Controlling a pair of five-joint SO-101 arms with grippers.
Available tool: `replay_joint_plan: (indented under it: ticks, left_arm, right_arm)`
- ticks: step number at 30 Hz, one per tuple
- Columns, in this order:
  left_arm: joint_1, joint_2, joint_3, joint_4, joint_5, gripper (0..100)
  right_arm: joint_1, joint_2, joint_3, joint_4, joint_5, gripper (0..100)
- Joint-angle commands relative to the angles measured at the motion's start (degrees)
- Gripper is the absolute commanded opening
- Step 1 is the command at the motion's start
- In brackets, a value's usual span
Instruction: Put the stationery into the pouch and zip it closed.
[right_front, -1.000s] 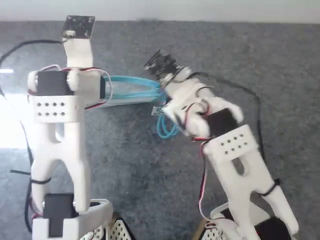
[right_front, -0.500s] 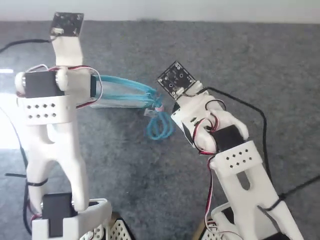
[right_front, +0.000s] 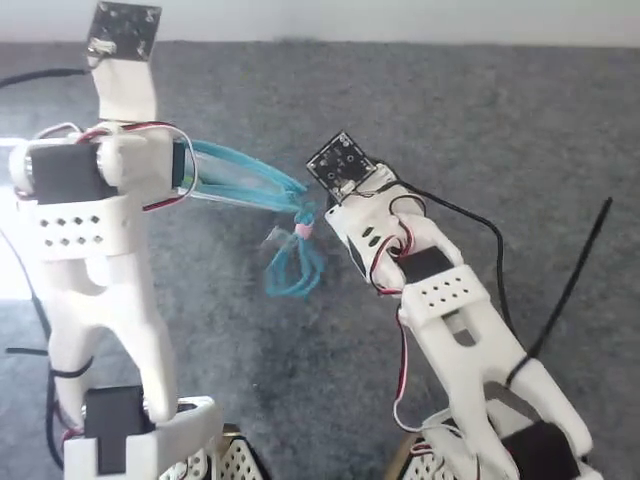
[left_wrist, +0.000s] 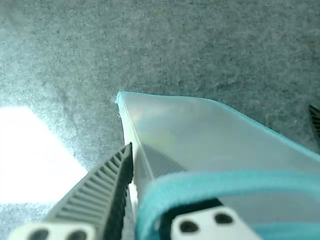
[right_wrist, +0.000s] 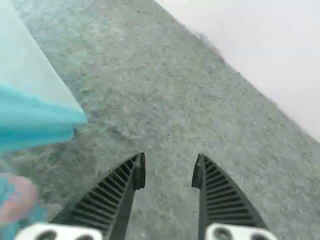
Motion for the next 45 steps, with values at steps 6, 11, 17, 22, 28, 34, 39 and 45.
replay_joint_plan:
  ticks: [6,11,17,22,28,34,39,45]
  left_arm:
    - [-0.4,-3.8,-4.4,1.4,-0.1,1]
    - [-0.4,-3.7,-4.4,1.4,-0.1,1]
    - [-0.4,-3.7,-4.4,1.4,-0.1,1]
    - [-0.4,-3.8,-4.4,1.5,-0.1,1]
    - [0.0,-3.8,-3.1,1.6,0.0,1]
    - [0.0,-4.1,-2.8,1.6,-0.3,1]
    - [-0.2,-4.1,-3.6,1.5,-0.3,1]
    - [-0.4,-4.0,-5.0,1.5,0.1,1]
  right_arm:
    - [-3.6,1.8,-5.7,2.1,-0.5,15.5]
    - [-7.3,-4.3,-5.7,6.5,-0.6,15.8]
    - [-11.7,-11.9,-5.0,12.0,-0.7,15.8]
    - [-13.0,-14.5,-4.1,11.6,-0.7,15.8]
    - [-9.8,-10.0,-4.0,2.2,-0.4,15.7]
    - [-9.3,-1.5,-3.5,-5.5,-0.5,15.5]
    - [-7.5,1.6,-3.4,-6.0,-0.3,15.5]
    - [-2.6,-4.4,-3.4,-2.3,-0.5,15.5]
